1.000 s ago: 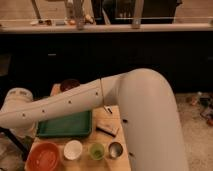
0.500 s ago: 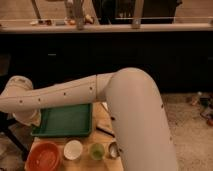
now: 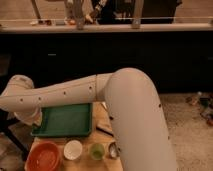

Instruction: Place pepper in tray

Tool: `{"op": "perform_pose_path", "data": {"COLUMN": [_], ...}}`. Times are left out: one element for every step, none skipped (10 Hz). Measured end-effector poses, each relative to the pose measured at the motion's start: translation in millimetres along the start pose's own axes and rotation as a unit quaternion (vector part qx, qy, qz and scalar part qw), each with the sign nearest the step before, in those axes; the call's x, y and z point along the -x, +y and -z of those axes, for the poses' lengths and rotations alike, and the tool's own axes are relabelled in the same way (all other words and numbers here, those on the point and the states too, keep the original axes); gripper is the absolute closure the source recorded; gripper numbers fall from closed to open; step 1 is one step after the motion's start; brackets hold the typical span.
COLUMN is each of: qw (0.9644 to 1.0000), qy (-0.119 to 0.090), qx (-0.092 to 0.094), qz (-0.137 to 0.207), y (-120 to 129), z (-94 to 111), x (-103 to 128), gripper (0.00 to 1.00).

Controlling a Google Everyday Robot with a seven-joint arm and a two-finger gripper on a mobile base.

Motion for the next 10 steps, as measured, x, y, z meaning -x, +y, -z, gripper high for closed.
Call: {"op": "perform_pose_path", "data": {"qw": [1.0000, 1.0000, 1.0000, 1.0000, 0.9998, 0.9994, 0.9990, 0.9978, 0.9960, 0.9929], "qy": [0.000, 0.000, 0.000, 0.001, 0.004, 0.006, 0.007, 0.013, 0.016, 0.014], "qx": [0.000, 0.000, 0.000, -0.007, -0.014, -0.023, -0.033, -0.048, -0.064, -0.082], "qz": [0.000, 0.000, 0.000, -0.003, -0.011, -0.023, -0.030, -0.045, -0.060, -0.085], "y": [-0.1, 0.1, -0.1, 0.2, 3.9, 8.6, 10.5, 16.8, 23.5, 32.9], "z": [0.0, -0.3, -0.3, 0.0, 1.6, 2.6, 2.5, 3.4, 3.2, 0.4], "x": [0.0, 0.0, 0.4, 0.3, -5.5, -16.3, -28.0, -43.9, -53.9, -60.4], "gripper": [1.00, 1.00, 1.00, 1.00, 1.00, 1.00, 1.00, 1.00, 1.00, 1.00]}}
